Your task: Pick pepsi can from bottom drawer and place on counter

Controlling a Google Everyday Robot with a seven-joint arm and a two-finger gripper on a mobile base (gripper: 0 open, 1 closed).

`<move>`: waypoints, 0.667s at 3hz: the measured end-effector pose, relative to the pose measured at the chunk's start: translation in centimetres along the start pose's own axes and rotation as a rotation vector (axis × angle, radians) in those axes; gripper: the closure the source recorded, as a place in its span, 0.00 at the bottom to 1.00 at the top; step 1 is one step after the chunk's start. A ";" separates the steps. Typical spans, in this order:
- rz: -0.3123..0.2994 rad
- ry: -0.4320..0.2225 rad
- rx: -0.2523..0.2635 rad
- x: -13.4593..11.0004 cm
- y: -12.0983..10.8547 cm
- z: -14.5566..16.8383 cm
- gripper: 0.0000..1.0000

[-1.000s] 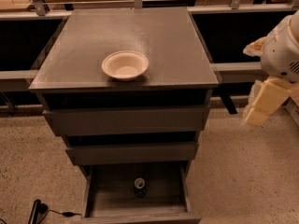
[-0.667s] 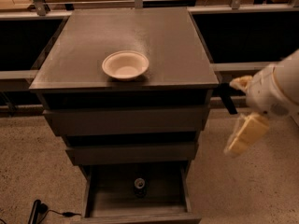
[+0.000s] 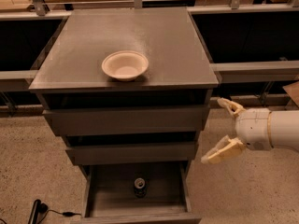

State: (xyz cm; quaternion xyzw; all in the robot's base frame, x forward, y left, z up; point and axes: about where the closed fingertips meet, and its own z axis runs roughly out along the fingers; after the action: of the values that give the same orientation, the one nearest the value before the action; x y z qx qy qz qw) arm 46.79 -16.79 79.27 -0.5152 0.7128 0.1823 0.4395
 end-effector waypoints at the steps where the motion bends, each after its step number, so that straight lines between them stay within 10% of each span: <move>1: -0.061 -0.037 0.007 -0.2 0.1 0.2 0.00; 2: -0.025 -0.096 -0.012 1.7 2.6 3.8 0.00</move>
Offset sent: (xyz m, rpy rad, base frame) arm 0.0577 0.0811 -0.1136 0.2040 -0.2003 -0.1966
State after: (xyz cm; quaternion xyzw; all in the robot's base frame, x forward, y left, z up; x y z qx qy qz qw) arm 46.01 -14.01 75.36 -0.5173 0.6832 0.2056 0.4726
